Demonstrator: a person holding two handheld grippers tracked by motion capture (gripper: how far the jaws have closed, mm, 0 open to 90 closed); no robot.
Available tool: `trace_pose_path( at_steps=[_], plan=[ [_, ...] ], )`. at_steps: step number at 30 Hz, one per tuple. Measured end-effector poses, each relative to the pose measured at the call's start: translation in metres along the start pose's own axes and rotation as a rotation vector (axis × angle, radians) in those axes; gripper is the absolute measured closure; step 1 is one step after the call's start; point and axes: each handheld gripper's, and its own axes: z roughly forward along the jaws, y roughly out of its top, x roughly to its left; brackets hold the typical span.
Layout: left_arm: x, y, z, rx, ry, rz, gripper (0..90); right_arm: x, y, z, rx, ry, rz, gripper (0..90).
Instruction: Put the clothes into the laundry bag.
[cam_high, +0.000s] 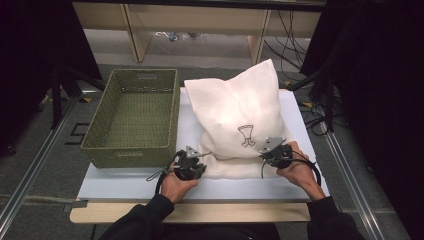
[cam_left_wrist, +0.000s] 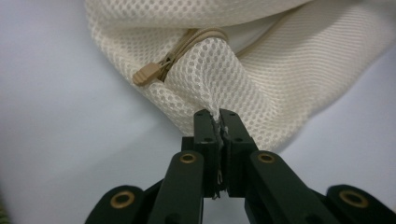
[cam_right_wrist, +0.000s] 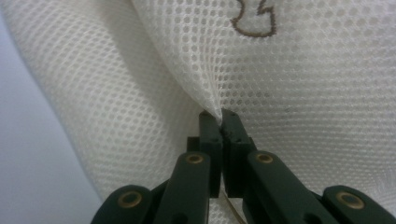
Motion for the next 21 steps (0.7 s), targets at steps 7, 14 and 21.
trace_pose_path(
  at_steps=[7,14,21],
  plan=[
    [-0.011,-0.001,-0.003,-0.002,-0.024,0.017,86.1,0.0,-0.002,-0.004,-0.062,-0.066,-0.003,72.1],
    [-0.011,0.001,-0.006,-0.007,-0.032,0.028,85.4,0.018,0.022,-0.006,-0.173,-0.114,-0.01,55.6],
    [-0.01,0.001,-0.006,-0.011,-0.031,0.026,84.5,0.03,0.046,0.0,-0.168,-0.113,-0.031,57.6]
  ],
)
